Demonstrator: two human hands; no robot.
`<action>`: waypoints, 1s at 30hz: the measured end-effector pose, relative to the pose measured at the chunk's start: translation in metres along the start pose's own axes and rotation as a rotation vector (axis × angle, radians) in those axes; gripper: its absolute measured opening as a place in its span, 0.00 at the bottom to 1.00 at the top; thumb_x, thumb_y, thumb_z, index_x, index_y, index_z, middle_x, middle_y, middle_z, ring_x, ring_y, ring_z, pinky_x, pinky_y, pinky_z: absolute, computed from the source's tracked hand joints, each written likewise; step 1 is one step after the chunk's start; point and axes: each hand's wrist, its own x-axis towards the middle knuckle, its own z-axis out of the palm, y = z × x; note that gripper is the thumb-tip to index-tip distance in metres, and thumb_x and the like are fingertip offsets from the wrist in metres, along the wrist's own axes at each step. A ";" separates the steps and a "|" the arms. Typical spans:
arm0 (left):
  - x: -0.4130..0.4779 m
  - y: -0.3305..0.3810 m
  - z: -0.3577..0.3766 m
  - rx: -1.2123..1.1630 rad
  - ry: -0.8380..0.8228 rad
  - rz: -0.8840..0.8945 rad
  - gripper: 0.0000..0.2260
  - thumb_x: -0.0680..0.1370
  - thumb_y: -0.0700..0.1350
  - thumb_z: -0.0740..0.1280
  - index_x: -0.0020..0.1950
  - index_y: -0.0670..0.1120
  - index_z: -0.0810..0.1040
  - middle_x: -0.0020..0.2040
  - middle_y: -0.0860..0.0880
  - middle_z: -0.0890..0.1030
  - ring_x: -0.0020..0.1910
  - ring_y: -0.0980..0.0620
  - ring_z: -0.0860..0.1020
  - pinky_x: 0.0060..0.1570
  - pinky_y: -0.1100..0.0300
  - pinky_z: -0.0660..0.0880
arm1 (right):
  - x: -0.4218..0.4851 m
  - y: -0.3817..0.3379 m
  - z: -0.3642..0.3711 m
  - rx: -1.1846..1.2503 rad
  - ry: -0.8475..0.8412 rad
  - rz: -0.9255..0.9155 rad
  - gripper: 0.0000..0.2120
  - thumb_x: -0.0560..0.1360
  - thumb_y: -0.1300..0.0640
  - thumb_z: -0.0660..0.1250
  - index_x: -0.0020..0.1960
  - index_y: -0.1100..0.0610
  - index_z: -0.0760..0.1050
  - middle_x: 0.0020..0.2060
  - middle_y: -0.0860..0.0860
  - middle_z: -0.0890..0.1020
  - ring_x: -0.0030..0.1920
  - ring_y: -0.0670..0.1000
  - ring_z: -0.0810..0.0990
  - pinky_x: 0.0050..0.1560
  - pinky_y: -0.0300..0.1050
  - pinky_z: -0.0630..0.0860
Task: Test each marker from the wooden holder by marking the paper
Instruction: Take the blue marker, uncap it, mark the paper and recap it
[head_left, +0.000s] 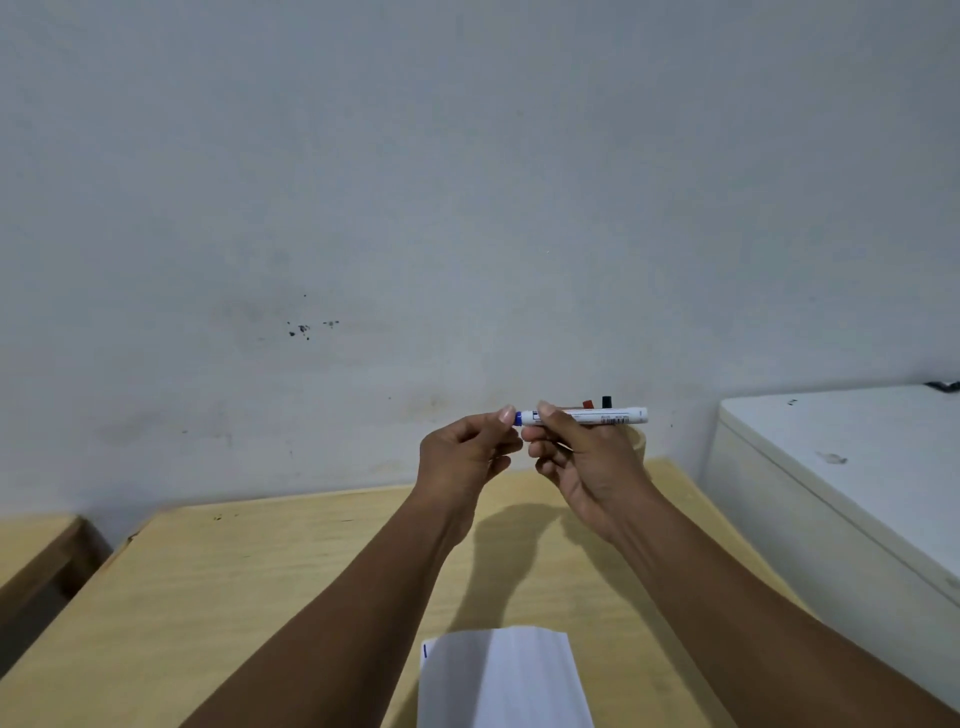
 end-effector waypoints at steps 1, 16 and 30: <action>0.002 -0.001 0.001 0.021 0.010 0.012 0.13 0.76 0.49 0.76 0.52 0.40 0.87 0.48 0.39 0.87 0.51 0.45 0.86 0.52 0.56 0.79 | 0.002 0.002 -0.001 0.001 -0.003 0.006 0.05 0.79 0.60 0.71 0.46 0.61 0.80 0.34 0.57 0.83 0.28 0.48 0.79 0.29 0.39 0.71; 0.072 0.006 0.071 0.750 0.011 0.403 0.08 0.75 0.49 0.77 0.43 0.45 0.84 0.37 0.47 0.87 0.38 0.51 0.86 0.42 0.57 0.81 | 0.027 -0.056 -0.121 -0.673 0.353 0.111 0.20 0.81 0.45 0.65 0.47 0.63 0.80 0.29 0.57 0.81 0.22 0.50 0.73 0.21 0.37 0.63; 0.114 -0.041 0.100 1.246 -0.207 0.413 0.17 0.81 0.43 0.65 0.70 0.47 0.80 0.68 0.46 0.81 0.68 0.46 0.77 0.65 0.52 0.75 | 0.059 -0.030 -0.142 -0.811 0.271 0.077 0.15 0.80 0.50 0.69 0.49 0.63 0.82 0.30 0.53 0.84 0.24 0.49 0.77 0.24 0.38 0.68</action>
